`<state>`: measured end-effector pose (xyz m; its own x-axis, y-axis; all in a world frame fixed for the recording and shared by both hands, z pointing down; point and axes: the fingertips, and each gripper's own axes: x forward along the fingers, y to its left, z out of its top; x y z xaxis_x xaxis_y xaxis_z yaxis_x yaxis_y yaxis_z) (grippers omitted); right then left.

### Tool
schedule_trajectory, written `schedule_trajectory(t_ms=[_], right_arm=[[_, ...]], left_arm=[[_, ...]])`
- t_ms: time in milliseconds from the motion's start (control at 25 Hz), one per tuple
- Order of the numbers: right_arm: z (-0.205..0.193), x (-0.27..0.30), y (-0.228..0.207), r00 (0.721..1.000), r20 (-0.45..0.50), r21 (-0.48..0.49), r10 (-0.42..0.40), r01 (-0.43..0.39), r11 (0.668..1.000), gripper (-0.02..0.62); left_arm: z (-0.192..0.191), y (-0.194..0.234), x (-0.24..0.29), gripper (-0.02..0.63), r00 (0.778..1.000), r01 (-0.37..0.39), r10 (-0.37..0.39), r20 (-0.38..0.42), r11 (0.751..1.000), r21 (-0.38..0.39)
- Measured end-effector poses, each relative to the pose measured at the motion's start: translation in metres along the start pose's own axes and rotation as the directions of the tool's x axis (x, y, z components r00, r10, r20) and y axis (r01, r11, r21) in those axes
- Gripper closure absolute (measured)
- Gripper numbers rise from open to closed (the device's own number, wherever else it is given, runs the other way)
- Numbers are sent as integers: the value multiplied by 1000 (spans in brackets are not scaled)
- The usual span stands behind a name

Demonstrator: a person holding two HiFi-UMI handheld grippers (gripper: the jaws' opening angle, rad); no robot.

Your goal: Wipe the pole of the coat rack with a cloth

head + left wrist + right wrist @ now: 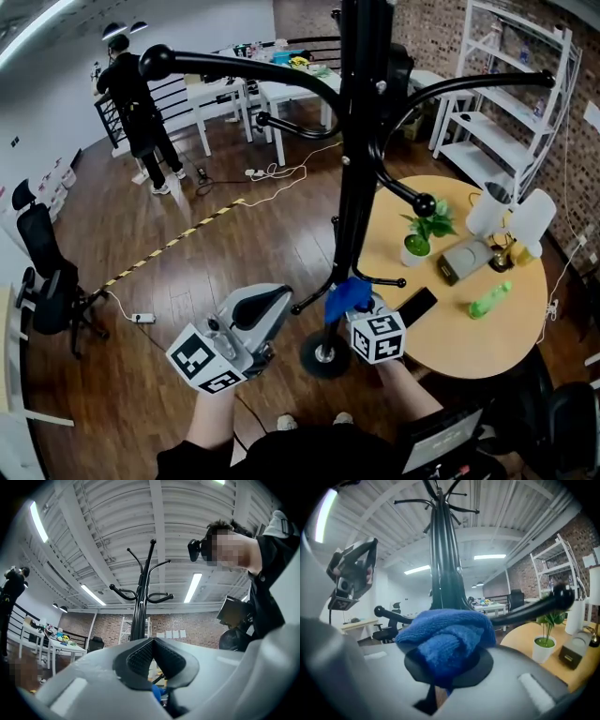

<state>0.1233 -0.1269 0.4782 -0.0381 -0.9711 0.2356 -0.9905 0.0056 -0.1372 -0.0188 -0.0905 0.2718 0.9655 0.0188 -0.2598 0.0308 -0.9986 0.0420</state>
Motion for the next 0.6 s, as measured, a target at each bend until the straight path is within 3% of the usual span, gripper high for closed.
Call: schedule_trajectory(t_ms=[320,440,600], right_arm=[[5,0,4,1000,-1,26,7,-7,1000,572],[33,-6,14,997,66,21,31,-33,999,572],[102,-22,24,976,210,-6,54,-54,999,572]], left_arm=[[0,-2,-2,614,1000,-5,5,-6,1000,7],[2,-3,-1,614,1000,-4,4,-4,1000,13],[6,-2,-4,614,1000,-13,12,11,1000,28]])
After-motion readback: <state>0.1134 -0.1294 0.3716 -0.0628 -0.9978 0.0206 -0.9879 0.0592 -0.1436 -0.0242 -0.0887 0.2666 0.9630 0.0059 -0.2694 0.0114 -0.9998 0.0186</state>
